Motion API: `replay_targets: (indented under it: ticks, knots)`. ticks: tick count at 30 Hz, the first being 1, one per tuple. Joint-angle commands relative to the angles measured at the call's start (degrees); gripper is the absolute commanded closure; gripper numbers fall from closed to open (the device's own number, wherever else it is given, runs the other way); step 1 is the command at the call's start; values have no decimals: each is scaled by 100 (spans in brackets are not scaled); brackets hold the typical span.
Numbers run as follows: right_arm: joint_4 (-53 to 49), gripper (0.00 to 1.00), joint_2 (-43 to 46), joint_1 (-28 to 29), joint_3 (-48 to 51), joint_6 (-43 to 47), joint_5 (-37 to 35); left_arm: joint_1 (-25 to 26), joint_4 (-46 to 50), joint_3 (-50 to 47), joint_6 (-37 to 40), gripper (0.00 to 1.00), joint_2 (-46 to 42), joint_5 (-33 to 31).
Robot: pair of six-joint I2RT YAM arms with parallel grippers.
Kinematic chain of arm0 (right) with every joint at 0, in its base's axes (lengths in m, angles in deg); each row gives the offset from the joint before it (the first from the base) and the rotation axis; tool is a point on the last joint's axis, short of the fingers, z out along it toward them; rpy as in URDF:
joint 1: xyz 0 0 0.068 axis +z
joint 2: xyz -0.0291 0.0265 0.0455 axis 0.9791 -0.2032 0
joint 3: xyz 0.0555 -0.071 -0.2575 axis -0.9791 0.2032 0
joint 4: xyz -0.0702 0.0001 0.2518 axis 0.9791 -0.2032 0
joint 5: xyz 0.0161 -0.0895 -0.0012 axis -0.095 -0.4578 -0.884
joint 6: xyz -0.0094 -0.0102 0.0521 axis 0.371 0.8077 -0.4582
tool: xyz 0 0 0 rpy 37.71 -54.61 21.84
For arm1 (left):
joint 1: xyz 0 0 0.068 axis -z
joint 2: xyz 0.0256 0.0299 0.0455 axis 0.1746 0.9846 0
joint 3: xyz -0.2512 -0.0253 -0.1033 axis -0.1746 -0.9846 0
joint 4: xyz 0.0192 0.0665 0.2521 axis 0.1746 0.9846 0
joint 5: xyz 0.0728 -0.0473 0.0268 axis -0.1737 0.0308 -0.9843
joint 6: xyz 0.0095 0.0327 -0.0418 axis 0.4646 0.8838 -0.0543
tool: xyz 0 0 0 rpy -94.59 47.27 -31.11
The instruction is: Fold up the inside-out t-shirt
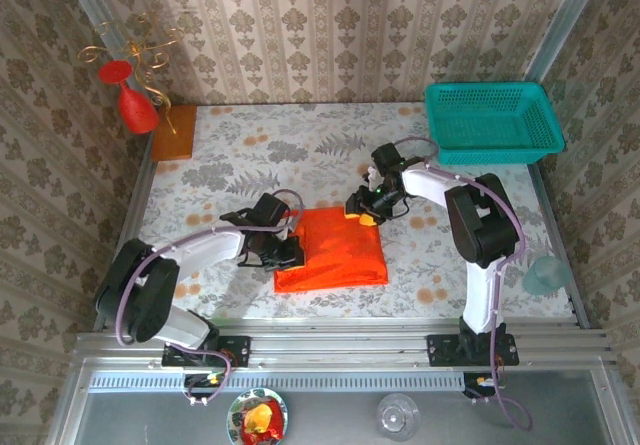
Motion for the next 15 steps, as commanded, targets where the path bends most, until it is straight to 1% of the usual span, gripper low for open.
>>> replay_targets:
  ticks: [1, 5, 10, 13, 14, 15]
  knots:
    - [-483, 52, 3, -67, 91, 244, -271, -321, 61, 180, 398, 89, 389, -71]
    - [-372, 52, 376, -71, 795, 168, -369, -626, 288, 630, 898, 89, 946, -128]
    - [8, 52, 1288, 119, 2087, -329, -472, -879, 665, 1472, 1442, 89, 1626, -228]
    - [477, 51, 1910, 482, 2944, -963, -576, -881, 818, 1972, 1686, 89, 1993, -200]
    - [674, 51, 2089, 679, 3215, -1176, -613, -1029, 875, 2145, 1760, 89, 2134, -162]
    - [831, 51, 2215, 877, 3415, -1427, -652, -1040, 915, 2314, 1829, 89, 2262, -103]
